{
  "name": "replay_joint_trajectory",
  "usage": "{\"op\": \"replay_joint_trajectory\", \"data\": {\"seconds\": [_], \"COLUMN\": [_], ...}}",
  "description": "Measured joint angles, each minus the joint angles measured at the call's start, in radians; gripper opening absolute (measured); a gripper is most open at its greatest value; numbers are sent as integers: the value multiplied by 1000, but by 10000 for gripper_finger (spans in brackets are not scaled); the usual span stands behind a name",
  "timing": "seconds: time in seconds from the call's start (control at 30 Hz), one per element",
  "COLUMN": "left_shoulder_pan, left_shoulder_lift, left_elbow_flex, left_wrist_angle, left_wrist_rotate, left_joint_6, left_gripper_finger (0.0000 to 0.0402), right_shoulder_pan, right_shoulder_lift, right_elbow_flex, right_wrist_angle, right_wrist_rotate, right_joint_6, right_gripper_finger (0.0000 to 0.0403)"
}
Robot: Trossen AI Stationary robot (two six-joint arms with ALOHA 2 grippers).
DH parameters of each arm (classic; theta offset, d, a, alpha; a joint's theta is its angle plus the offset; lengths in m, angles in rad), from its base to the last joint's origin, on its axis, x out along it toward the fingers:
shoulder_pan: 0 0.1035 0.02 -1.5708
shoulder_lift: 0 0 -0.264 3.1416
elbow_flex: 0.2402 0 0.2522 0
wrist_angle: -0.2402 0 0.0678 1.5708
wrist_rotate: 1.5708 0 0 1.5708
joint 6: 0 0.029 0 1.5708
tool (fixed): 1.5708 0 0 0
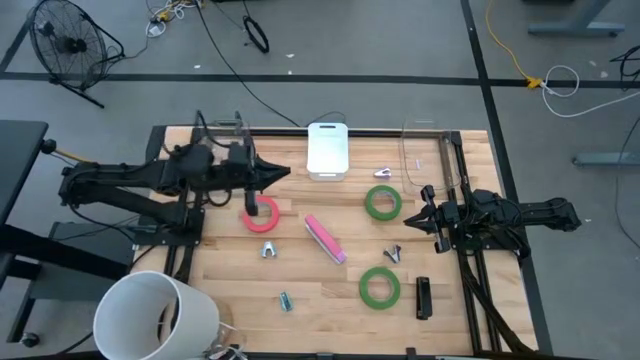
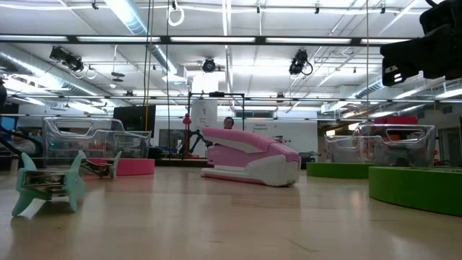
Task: Pick and place Stapler, Stapler remover, tape
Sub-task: Put the pink tape into the left transparent bin
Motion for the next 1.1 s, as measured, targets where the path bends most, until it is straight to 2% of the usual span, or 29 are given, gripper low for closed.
{"op": "replay_joint_trajectory", "data": {"seconds": [0.1,0.23,0.47,0.8,0.9,1.1], "left_shoulder_pan": [0,0,0,-7,-19,-47], "left_shoulder_lift": [17,44,68,125,155,222], "left_elbow_flex": [3,3,-1,1,0,1], "left_wrist_angle": [-57,-135,-369,-622,-712,-785], "left_wrist_rotate": [25,119,235,380,393,393], "left_joint_6": [-1,-1,4,57,59,108], "left_gripper_finger": [22,40,78,106,114,136], "right_shoulder_pan": [0,0,0,0,0,0], "right_shoulder_lift": [0,0,0,0,0,0], "right_elbow_flex": [0,0,0,0,0,0], "right_wrist_angle": [0,0,0,0,0,0], "right_wrist_rotate": [0,0,0,0,0,0], "right_joint_6": [0,0,0,0,0,0], "right_gripper_finger": [22,22,22,22,22,22]}}
